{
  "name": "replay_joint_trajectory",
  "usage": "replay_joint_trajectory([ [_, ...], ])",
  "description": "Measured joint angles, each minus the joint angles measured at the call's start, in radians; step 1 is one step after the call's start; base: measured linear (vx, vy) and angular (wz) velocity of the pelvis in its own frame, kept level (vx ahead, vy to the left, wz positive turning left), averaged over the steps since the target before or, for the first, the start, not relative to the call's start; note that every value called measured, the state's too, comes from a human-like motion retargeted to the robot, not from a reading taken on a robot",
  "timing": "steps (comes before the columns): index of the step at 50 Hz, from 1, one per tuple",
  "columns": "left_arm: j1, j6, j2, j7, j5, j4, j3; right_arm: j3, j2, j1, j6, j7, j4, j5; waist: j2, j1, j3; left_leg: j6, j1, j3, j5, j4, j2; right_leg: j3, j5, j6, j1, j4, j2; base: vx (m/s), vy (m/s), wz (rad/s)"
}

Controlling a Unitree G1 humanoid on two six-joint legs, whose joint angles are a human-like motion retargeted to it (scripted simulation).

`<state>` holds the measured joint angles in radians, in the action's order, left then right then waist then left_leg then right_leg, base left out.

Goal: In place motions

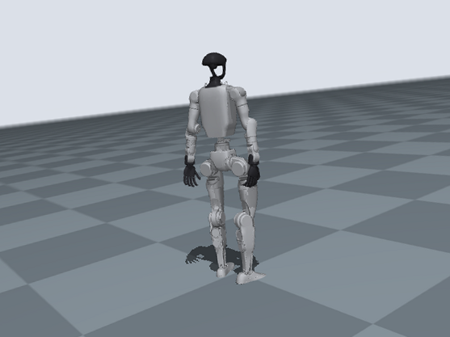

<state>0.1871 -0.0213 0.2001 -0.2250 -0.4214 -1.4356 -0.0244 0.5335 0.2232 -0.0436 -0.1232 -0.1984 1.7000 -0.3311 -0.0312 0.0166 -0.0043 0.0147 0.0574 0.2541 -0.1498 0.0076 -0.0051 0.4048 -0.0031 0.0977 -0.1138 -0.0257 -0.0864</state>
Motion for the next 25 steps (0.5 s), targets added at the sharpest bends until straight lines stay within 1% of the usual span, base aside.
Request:
replay_joint_trajectory([
  [5,0.016,-0.001,0.005,0.007,0.016,-0.007,0.031,0.305,0.170,-0.035,-0.095,-0.063,-0.033,0.219,0.019,-0.003,-0.019,0.002,-0.019,-0.017,0.004,0.003,-0.011,0.017,0.001,0.005,0.006,0.001,-0.011,0.02,0.01,0.17],
  [8,0.020,-0.008,0.008,0.005,0.034,-0.016,0.046,0.442,0.322,-0.065,-0.130,0.025,-0.101,0.380,0.031,-0.007,-0.034,0.003,-0.032,-0.030,0.007,0.006,-0.019,0.029,0.002,0.008,0.009,0.003,-0.020,0.02,0.00,0.22],
  [10,0.020,-0.011,0.013,0.001,0.047,-0.021,0.053,0.486,0.436,-0.093,-0.112,0.125,-0.152,0.450,0.041,-0.011,-0.044,0.003,-0.043,-0.036,0.009,0.008,-0.024,0.034,0.002,0.009,0.013,0.004,-0.026,0.00,0.00,0.00],
  [12,0.018,-0.016,0.019,0.000,0.058,-0.026,0.058,0.480,0.562,-0.133,-0.078,0.191,-0.204,0.451,0.048,-0.016,-0.055,0.003,-0.053,-0.040,0.010,0.010,-0.028,0.039,0.003,0.010,0.019,0.005,-0.031,0.00,0.00,0.00],
  [15,0.019,-0.019,0.024,0.004,0.074,-0.033,0.057,0.436,0.757,-0.245,-0.084,0.247,-0.296,0.347,0.050,-0.025,-0.068,0.003,-0.060,-0.040,0.010,0.010,-0.030,0.039,0.004,0.011,0.026,0.006,-0.034,-0.01,-0.04,-0.03],
  [18,0.016,-0.021,0.033,0.003,0.076,-0.037,0.052,0.306,0.920,-0.448,-0.105,0.339,-0.415,0.268,0.048,-0.032,-0.080,0.003,-0.067,-0.030,0.008,0.011,-0.026,0.029,0.005,0.011,0.036,0.005,-0.033,-0.02,-0.02,-0.14],
  [20,0.012,-0.020,0.038,0.001,0.071,-0.037,0.054,0.138,0.980,-0.624,-0.119,0.448,-0.539,0.270,0.044,-0.030,-0.082,0.003,-0.066,-0.020,0.006,0.011,-0.022,0.020,0.006,0.010,0.039,0.005,-0.030,-0.04,-0.07,-0.25],
  [22,0.011,-0.018,0.047,0.001,0.062,-0.032,0.054,-0.044,1.001,-0.763,-0.120,0.541,-0.715,0.234,0.044,-0.030,-0.078,0.002,-0.060,-0.010,0.005,0.010,-0.018,0.014,0.005,0.009,0.036,0.004,-0.027,-0.01,-0.10,-0.19],
  [23,0.009,-0.017,0.053,0.003,0.057,-0.028,0.052,-0.123,1.014,-0.809,-0.124,0.577,-0.810,0.188,0.048,-0.031,-0.076,0.002,-0.055,-0.007,0.004,0.009,-0.017,0.012,0.005,0.009,0.033,0.004,-0.026,0.00,-0.11,-0.10],
  [25,0.001,-0.016,0.058,0.012,0.053,-0.025,0.049,-0.266,1.053,-0.886,-0.161,0.646,-1.010,0.040,0.052,-0.035,-0.068,0.002,-0.043,-0.003,0.002,0.005,-0.016,0.008,0.003,0.009,0.026,0.003,-0.023,-0.02,-0.11,-0.06],
])
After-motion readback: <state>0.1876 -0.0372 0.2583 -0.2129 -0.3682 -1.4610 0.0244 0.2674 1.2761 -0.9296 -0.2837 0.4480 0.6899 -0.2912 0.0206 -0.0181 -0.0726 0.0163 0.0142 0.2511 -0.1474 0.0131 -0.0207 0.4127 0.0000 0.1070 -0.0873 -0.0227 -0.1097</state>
